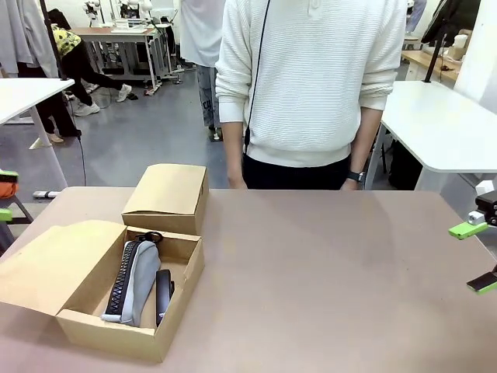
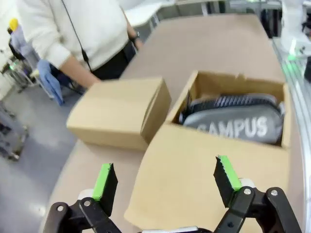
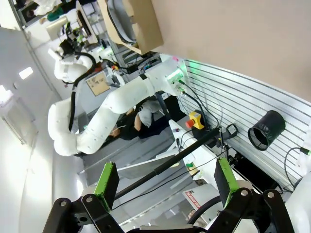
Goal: Place items inside the box.
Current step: Close the lid of the Mailer Box closest to the robot.
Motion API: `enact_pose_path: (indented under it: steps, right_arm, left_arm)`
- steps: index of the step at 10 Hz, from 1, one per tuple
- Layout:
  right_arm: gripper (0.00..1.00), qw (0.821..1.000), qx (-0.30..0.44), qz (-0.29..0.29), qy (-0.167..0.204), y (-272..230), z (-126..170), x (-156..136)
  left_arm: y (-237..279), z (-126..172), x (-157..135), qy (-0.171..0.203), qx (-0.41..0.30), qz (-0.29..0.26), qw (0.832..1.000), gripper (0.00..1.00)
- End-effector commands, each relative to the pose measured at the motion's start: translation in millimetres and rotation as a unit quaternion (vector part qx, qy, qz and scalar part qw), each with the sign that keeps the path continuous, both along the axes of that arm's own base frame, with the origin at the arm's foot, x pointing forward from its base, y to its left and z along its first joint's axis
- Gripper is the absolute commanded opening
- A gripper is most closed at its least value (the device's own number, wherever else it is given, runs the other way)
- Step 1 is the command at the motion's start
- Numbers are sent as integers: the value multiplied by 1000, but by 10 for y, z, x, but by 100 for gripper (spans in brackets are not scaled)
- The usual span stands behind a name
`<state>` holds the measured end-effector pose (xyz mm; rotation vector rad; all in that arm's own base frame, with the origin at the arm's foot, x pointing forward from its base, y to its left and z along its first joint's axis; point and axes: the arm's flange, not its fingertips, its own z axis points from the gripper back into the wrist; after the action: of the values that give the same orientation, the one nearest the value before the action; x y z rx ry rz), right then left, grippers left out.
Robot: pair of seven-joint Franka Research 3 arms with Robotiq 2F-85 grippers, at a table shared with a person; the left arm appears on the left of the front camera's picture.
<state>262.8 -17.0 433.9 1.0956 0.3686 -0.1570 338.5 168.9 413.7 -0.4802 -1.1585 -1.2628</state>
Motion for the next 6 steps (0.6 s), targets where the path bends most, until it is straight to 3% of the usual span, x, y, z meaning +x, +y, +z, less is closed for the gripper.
enact_pose_path:
  steps: [1, 4, 6]
  right_arm:
    - [100, 1000, 3, -2, 2, 4, 28, -1]
    - [100, 1000, 3, -2, 2, 4, 28, -1]
    - [100, 1000, 3, -2, 2, 4, 28, -1]
  left_arm:
    - [168, -130, 313, 20, 58, 8, 998, 100]
    - [322, -572, 599, 41, 133, 23, 990, 100]
    - [448, -666, 641, 56, 136, 25, 989, 100]
